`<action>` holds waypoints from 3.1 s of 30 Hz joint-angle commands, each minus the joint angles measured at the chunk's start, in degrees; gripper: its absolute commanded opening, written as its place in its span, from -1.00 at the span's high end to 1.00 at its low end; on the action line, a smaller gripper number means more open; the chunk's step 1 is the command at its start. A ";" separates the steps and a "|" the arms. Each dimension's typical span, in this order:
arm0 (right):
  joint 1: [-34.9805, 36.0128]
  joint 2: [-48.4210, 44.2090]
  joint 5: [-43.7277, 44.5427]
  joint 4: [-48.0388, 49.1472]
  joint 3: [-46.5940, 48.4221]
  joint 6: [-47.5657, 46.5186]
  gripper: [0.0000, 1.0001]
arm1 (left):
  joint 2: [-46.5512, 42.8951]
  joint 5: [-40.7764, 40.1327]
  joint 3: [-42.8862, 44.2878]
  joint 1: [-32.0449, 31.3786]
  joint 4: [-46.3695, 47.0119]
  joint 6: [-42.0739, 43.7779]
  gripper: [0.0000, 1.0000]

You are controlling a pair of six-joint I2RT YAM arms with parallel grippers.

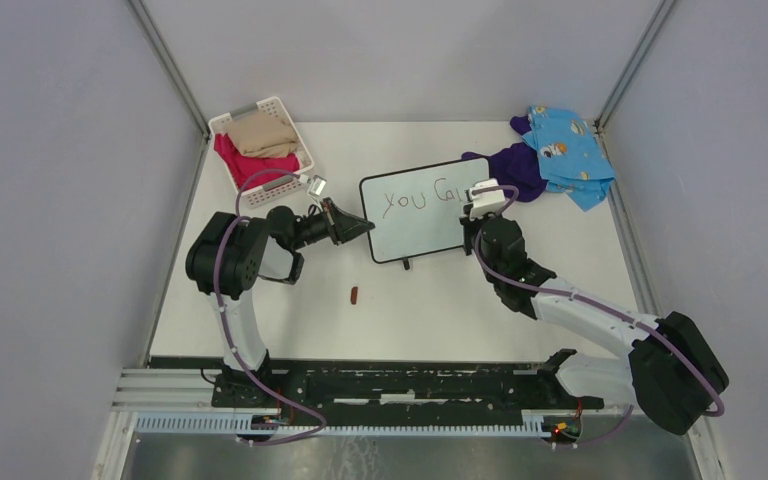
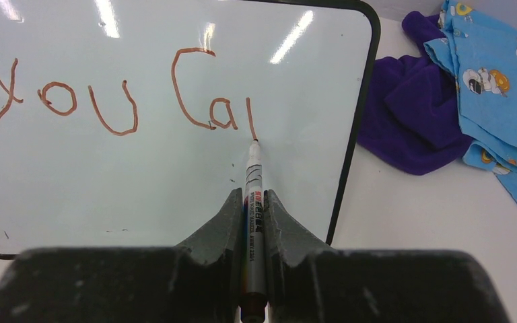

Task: Write a sentence on the whiteboard

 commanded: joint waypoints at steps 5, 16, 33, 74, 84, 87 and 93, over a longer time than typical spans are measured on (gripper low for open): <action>-0.35 0.31 0.34 0.82 3.43 0.20 1.00 | 0.70 0.12 0.52 -0.07 -0.26 1.99 0.75; -0.40 1.99 0.05 0.80 7.05 -0.91 1.00 | 0.80 0.16 0.53 -0.07 -0.29 1.99 0.75; -2.90 3.04 0.51 0.79 8.16 -1.25 1.00 | 0.97 0.12 0.49 -0.07 -0.45 2.18 0.75; 0.88 -14.36 -5.25 -0.84 1.50 3.55 1.00 | 0.95 0.37 0.68 -0.07 -2.20 3.17 0.75; 12.57 -15.27 -2.78 -0.29 -4.57 3.26 1.00 | 0.03 0.72 0.95 -0.06 -5.90 5.67 0.74; 15.13 -12.42 -3.27 0.45 -4.75 4.07 1.00 | 0.00 0.74 1.02 0.02 -6.60 6.24 0.75; 18.15 -8.48 -2.95 1.99 -3.56 3.00 1.00 | -1.27 0.80 1.28 0.02 -9.67 8.35 0.75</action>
